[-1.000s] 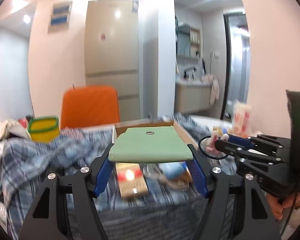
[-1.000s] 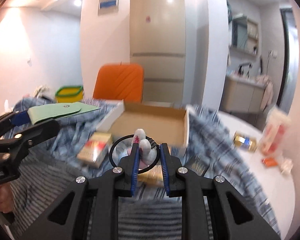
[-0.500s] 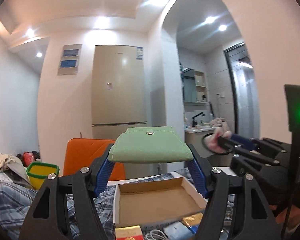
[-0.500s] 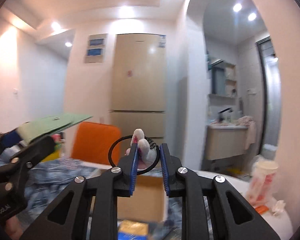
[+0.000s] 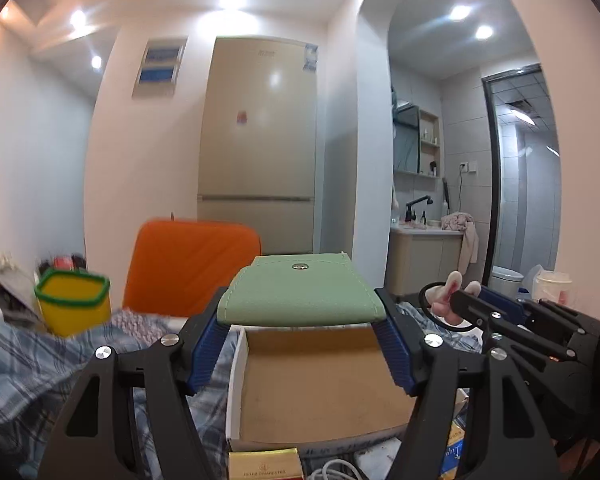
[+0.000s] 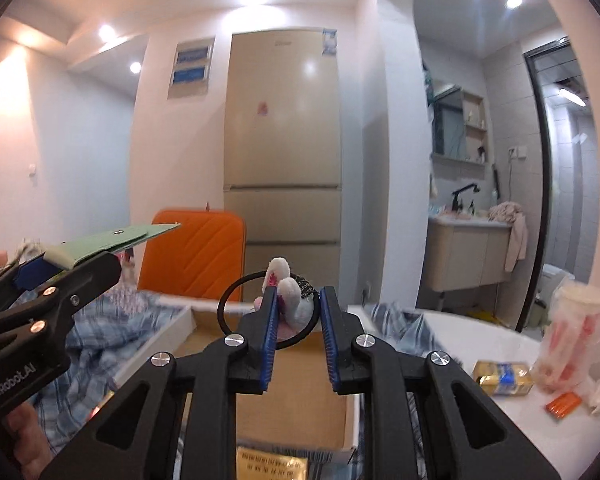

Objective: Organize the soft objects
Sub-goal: 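Carry the green pouch into the box with the left tool while the right tool drops the rabbit toy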

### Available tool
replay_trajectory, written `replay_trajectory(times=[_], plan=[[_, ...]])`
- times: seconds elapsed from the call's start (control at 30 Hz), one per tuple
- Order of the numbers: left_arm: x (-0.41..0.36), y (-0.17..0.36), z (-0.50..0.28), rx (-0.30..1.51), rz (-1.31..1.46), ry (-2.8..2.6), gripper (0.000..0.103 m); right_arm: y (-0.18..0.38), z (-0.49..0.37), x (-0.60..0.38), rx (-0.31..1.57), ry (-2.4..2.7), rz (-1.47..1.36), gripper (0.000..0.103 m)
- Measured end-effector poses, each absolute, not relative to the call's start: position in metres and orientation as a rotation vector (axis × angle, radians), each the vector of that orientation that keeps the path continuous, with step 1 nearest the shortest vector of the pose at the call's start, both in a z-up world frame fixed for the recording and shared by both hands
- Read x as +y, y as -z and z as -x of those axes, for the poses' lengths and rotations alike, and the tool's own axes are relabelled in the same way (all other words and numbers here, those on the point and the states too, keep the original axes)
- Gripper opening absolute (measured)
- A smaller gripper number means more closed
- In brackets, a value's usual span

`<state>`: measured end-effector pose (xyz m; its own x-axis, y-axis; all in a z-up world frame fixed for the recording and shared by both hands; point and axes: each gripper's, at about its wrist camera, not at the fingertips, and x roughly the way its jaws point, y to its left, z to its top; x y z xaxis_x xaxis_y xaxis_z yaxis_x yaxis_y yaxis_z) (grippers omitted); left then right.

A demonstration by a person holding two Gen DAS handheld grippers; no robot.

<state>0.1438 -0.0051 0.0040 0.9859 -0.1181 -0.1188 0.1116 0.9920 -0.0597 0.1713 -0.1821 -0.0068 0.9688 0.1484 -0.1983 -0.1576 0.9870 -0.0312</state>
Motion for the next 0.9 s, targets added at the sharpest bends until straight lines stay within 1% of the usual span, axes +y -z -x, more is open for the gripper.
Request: replay_trajectory(times=[0.17,0.4,0.5,0.53,0.57,0.6,0.67,0.9], plan=[[-0.01,-0.001,-0.152,0.155,0.044,0.106,0.068,0.014,-0.181,-0.185,0.26,-0.154,0.042,0.021],[-0.01,0.005,-0.16,0.204,0.04,0.084,0.068,0.033,-0.216,-0.186,0.47,-0.19,0.021,0.021],[-0.009,0.008,-0.162,0.22,0.046,0.087,0.068,0.037,-0.217,-0.19,0.483,-0.192,0.008,0.021],[-0.009,0.009,-0.161,0.22,0.045,0.088,0.068,0.037,-0.217,-0.189,0.483,-0.195,0.011,0.023],[-0.009,0.009,-0.16,0.218,0.044,0.087,0.068,0.037,-0.217,-0.189,0.482,-0.193,0.017,0.031],[-0.009,0.008,-0.161,0.215,0.044,0.087,0.068,0.037,-0.216,-0.188,0.475,-0.192,0.022,0.048],[-0.009,0.008,-0.16,0.211,0.041,0.086,0.068,0.033,-0.212,-0.189,0.453,-0.186,0.023,0.071],[-0.007,0.011,-0.167,0.253,0.055,0.083,0.068,0.027,-0.202,-0.197,0.417,-0.143,0.0,0.071]])
